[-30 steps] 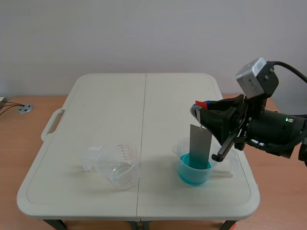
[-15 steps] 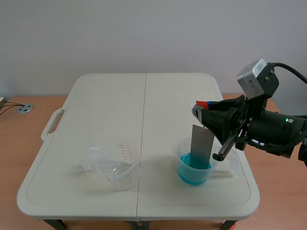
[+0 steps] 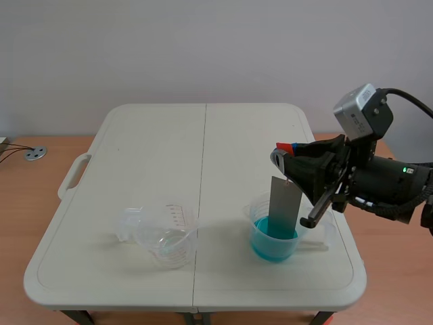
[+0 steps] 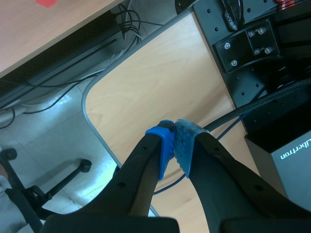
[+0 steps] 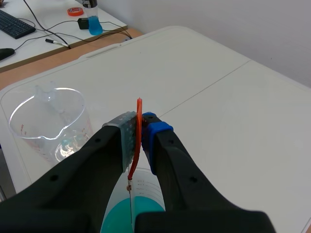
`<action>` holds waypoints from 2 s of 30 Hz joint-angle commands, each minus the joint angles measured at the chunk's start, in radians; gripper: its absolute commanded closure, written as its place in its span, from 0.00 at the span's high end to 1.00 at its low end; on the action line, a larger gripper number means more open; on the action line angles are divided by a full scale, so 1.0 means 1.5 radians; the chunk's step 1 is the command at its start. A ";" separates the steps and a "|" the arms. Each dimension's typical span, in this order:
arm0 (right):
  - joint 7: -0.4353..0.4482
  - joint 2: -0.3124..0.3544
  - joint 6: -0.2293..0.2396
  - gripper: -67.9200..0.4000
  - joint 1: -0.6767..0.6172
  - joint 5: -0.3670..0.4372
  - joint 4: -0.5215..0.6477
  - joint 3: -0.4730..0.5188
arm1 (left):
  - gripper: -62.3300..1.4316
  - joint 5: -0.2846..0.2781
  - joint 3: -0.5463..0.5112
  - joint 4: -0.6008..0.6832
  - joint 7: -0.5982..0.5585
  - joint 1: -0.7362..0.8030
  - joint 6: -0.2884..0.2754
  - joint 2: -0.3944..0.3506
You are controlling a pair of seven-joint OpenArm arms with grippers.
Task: Hold the metal plate by the orange handle, dip it into the blue solution, take it out and point at it, then put the plate back in the beaker on the left.
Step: 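Hold the plate still in the solution, then raise the plate and point at it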
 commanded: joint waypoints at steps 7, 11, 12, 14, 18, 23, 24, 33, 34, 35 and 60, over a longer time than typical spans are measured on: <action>0.005 0.006 0.005 0.02 0.003 0.000 0.006 0.000 | 0.07 -0.004 -0.001 0.010 -0.004 0.002 -0.001 0.002; 0.008 0.006 0.005 0.02 0.003 0.000 0.006 0.000 | 0.07 -0.004 -0.001 0.010 -0.004 0.002 -0.001 0.002; 0.010 0.006 0.005 0.02 0.003 0.000 0.006 0.000 | 0.07 -0.004 -0.001 0.010 -0.004 0.002 -0.001 0.002; 0.012 0.006 0.005 0.02 0.003 0.000 0.006 0.000 | 0.07 -0.004 -0.001 0.010 -0.004 0.002 -0.001 0.002; 0.015 0.006 0.005 0.02 0.003 0.000 0.006 0.000 | 0.07 -0.004 -0.001 0.010 -0.004 0.002 -0.001 0.002; 0.015 0.008 0.005 0.02 0.002 0.000 0.006 0.001 | 0.07 -0.004 -0.001 0.010 -0.004 0.002 -0.001 0.002; 0.015 0.008 0.005 0.02 0.002 0.000 0.006 0.001 | 0.07 -0.004 -0.001 0.010 -0.004 0.002 -0.001 0.002; 0.047 0.036 0.005 0.02 0.000 0.007 0.042 0.001 | 0.07 -0.004 -0.001 0.010 -0.004 0.002 -0.001 0.002; 0.047 0.045 0.005 0.02 0.000 0.008 0.053 0.001 | 0.07 -0.004 -0.001 0.010 -0.004 0.002 -0.001 0.002; 0.047 0.052 0.005 0.02 0.000 0.012 0.064 0.001 | 0.07 -0.004 -0.001 0.010 -0.004 0.002 -0.001 0.002; -0.031 0.200 0.005 0.02 -0.011 0.219 0.255 0.002 | 0.07 -0.004 -0.203 0.121 -0.007 -0.021 0.002 0.001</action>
